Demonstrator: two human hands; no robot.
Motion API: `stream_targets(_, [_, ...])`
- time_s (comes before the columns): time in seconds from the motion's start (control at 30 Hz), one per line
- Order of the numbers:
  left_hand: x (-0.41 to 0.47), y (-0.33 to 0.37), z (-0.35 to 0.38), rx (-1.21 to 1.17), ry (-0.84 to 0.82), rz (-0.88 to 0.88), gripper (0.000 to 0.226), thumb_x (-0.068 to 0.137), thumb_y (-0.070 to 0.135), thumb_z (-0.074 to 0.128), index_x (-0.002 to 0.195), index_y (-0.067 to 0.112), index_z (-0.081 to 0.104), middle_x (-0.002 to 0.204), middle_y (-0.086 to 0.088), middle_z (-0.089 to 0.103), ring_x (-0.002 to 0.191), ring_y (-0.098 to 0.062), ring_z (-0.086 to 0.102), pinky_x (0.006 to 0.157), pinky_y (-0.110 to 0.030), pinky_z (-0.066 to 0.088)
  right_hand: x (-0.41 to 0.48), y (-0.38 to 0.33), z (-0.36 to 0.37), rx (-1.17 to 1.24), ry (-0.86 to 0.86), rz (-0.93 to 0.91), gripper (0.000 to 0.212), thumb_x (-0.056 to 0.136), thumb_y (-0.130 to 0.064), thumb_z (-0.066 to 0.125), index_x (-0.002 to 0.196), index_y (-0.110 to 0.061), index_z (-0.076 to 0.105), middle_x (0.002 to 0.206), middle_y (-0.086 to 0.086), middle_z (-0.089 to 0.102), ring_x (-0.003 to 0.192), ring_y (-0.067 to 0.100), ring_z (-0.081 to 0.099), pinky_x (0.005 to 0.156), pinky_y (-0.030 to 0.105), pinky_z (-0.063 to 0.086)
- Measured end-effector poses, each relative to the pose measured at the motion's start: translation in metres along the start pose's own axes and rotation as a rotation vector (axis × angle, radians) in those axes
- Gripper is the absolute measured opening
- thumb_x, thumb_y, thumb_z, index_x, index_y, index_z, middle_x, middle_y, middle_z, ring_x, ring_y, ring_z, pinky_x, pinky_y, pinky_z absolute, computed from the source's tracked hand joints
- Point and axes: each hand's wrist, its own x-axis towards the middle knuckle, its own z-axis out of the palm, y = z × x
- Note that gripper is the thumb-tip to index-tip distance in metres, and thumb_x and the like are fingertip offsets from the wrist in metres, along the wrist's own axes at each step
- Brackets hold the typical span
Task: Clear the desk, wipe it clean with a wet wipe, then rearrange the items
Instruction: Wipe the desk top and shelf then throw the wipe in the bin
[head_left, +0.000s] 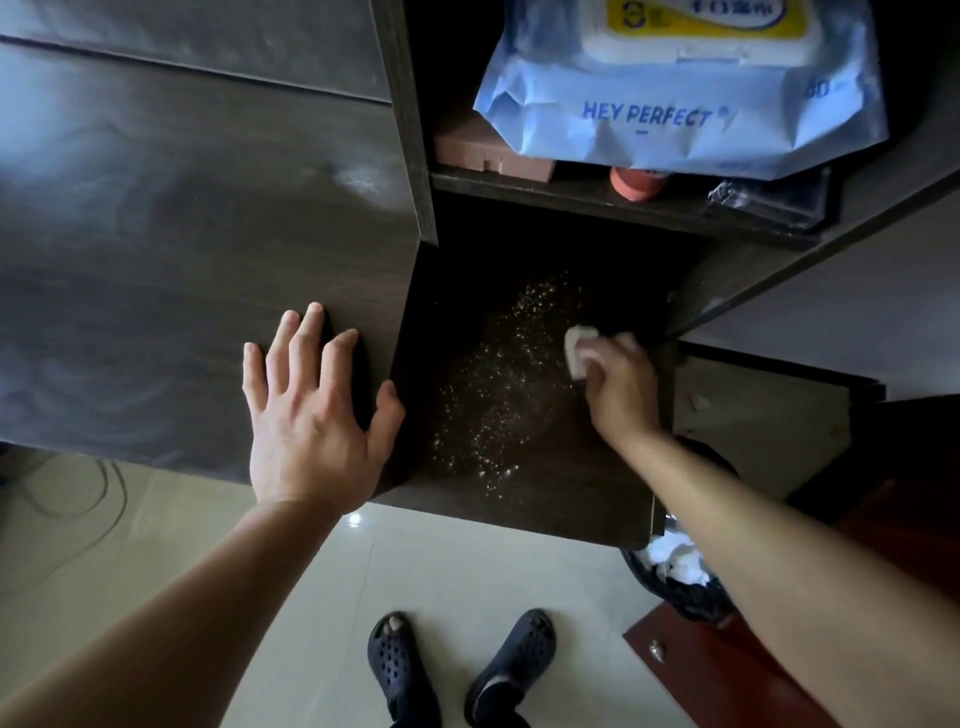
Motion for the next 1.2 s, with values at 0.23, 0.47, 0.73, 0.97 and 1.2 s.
stream_targets(0.23, [0.000,-0.001,0.000,0.002,-0.003,-0.006,0.058,0.086,0.046,0.043,0.126,0.004,0.050,0.147,-0.020,0.035,0.141,-0.035,0.023,0.116,-0.055,0.010,-0.073,0.016,-0.007,-0.055,-0.224,-0.266,0.023,0.084,0.000,0.054,0.097,-0.013,0.069,0.098,0.008,0.057,0.088,0.025,0.055,0.072,0.028,0.046])
stream_targets(0.47, [0.000,-0.002,0.001,-0.003,0.011,0.000,0.057,0.087,0.044,0.045,0.126,0.004,0.050,0.147,-0.020,0.036,0.141,-0.035,0.023,0.116,-0.055,0.010,0.001,-0.008,0.013,-0.078,-0.022,0.034,0.028,0.087,-0.003,0.051,0.110,-0.010,0.065,0.105,0.019,0.054,0.098,0.037,0.049,0.083,0.039,0.038])
stream_targets(0.73, [0.000,-0.003,0.001,0.006,0.007,0.000,0.056,0.087,0.044,0.045,0.125,0.003,0.051,0.146,-0.021,0.037,0.140,-0.036,0.024,0.116,-0.056,0.011,-0.008,0.009,-0.001,-0.149,-0.133,-0.126,0.042,0.082,0.004,0.051,0.119,-0.012,0.061,0.113,0.015,0.053,0.103,0.030,0.046,0.086,0.041,0.042])
stream_targets(0.97, [0.000,-0.003,0.001,0.009,-0.001,-0.004,0.056,0.087,0.043,0.046,0.126,0.004,0.051,0.147,-0.020,0.036,0.141,-0.035,0.023,0.116,-0.055,0.011,0.076,-0.012,0.016,-0.074,-0.148,-0.024,0.055,0.089,0.009,0.039,0.142,-0.002,0.035,0.154,0.017,0.024,0.144,0.028,0.018,0.118,0.029,0.012])
stream_targets(1.2, [0.000,-0.002,0.000,0.017,-0.013,0.005,0.056,0.088,0.043,0.045,0.125,0.002,0.052,0.147,-0.021,0.036,0.141,-0.036,0.024,0.116,-0.056,0.010,-0.020,0.004,-0.006,-0.104,-0.383,-0.360,0.066,0.089,0.011,0.038,0.148,-0.009,0.016,0.155,0.001,0.000,0.145,0.018,-0.003,0.115,0.022,-0.005])
